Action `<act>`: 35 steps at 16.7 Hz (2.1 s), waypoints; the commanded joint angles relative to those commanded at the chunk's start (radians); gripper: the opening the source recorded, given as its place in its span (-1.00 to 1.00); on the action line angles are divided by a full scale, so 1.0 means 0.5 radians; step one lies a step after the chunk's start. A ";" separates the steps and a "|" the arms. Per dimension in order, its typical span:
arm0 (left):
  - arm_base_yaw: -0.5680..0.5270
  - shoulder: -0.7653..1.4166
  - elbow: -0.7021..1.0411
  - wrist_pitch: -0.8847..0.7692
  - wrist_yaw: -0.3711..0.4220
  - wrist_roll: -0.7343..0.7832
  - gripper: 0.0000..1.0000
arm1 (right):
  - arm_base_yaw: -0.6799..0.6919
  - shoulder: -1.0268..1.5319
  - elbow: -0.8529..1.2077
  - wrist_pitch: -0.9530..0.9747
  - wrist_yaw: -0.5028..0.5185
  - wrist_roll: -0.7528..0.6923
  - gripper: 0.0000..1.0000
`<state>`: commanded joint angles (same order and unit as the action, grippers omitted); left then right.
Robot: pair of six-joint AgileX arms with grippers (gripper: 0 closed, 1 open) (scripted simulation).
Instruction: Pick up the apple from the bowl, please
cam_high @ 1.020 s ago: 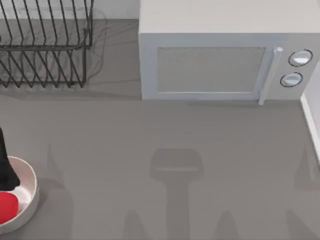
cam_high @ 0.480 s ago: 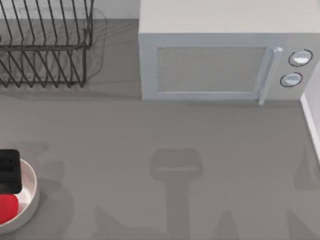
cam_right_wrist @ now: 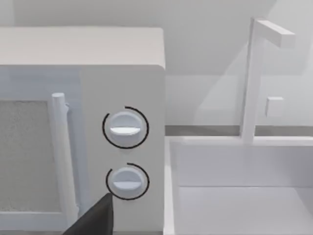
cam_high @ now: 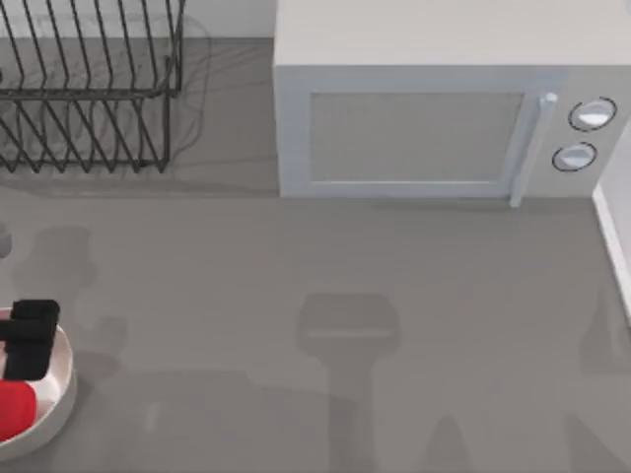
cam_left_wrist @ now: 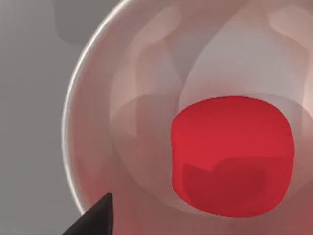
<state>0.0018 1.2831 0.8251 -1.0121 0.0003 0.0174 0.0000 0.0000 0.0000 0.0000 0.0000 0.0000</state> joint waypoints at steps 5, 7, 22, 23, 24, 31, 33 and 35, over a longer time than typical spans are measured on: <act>0.000 0.177 0.127 -0.152 0.000 0.003 1.00 | 0.000 0.000 0.000 0.000 0.000 0.000 1.00; 0.000 0.177 0.127 -0.152 0.000 0.003 1.00 | 0.000 0.000 0.000 0.000 0.000 0.000 1.00; 0.009 0.654 -0.431 0.886 -0.001 0.019 1.00 | 0.000 0.000 0.000 0.000 0.000 0.000 1.00; 0.009 0.659 -0.436 0.893 -0.001 0.019 1.00 | 0.000 0.000 0.000 0.000 0.000 0.000 1.00; 0.009 0.659 -0.436 0.893 -0.001 0.019 1.00 | 0.000 0.000 0.000 0.000 0.000 0.000 1.00; 0.009 0.659 -0.436 0.893 -0.001 0.019 0.25 | 0.000 0.000 0.000 0.000 0.000 0.000 1.00; 0.009 0.659 -0.436 0.893 -0.001 0.019 -0.06 | 0.000 0.000 0.000 0.000 0.000 0.000 1.00; 0.009 0.659 -0.436 0.893 -0.001 0.019 -0.36 | 0.000 0.000 0.000 0.000 0.000 0.000 1.00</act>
<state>0.0063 1.6124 0.6072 -0.5655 0.0000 0.0270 0.0000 0.0000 0.0000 0.0000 0.0000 0.0000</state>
